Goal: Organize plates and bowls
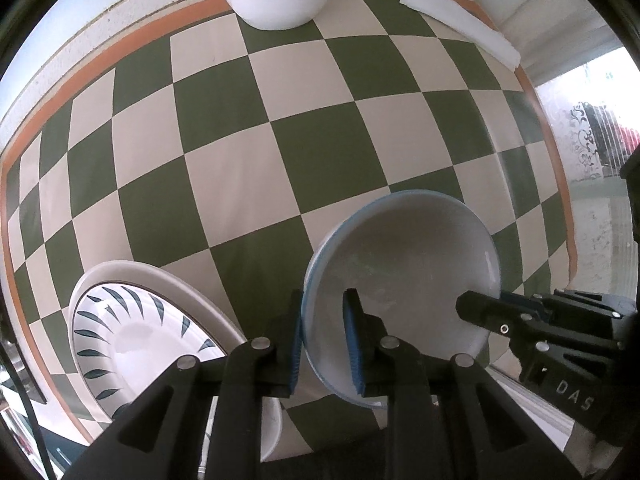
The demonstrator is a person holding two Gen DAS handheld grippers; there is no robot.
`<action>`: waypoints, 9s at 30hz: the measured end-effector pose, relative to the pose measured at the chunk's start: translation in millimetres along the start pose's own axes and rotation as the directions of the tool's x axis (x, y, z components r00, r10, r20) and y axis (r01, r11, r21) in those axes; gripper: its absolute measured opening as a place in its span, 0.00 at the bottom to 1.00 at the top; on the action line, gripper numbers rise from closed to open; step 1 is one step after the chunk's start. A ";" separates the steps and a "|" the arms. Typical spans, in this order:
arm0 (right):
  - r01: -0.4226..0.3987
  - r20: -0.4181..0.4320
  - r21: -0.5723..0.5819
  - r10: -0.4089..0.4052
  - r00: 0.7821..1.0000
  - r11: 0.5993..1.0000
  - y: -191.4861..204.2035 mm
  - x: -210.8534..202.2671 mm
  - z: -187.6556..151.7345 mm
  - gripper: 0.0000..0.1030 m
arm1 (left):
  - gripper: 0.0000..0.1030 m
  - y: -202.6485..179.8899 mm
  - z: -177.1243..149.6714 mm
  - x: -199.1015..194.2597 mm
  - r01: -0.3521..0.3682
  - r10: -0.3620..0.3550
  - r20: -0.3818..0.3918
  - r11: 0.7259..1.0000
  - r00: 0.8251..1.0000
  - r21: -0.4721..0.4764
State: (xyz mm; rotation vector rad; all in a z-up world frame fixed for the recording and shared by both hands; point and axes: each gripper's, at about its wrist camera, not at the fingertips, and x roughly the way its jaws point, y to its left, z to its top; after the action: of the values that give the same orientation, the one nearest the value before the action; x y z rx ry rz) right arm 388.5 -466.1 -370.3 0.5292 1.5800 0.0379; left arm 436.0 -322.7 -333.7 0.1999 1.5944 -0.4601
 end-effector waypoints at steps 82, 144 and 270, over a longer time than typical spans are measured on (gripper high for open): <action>-0.042 0.246 -0.093 0.064 0.967 0.995 34.8 -108.6 24.7 0.10 | 0.10 7.5 8.0 -88.6 0.049 -0.032 0.211 0.996 0.977 -0.080; 0.097 0.200 -0.197 -0.057 0.978 0.975 39.0 -106.3 -68.6 0.63 | 0.90 0.3 -85.6 -112.7 0.017 0.012 0.236 0.992 0.972 -0.124; -0.366 -0.169 -0.074 0.350 0.921 0.928 170.4 109.5 -9.1 0.50 | 0.63 203.6 -69.6 -16.5 0.271 -0.281 -0.002 0.927 0.960 -0.259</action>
State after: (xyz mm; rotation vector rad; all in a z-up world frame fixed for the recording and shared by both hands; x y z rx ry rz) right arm 433.8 -273.3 -414.0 0.7423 1.6012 0.4469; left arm 455.2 -108.4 -350.9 -0.2179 1.7111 -0.4626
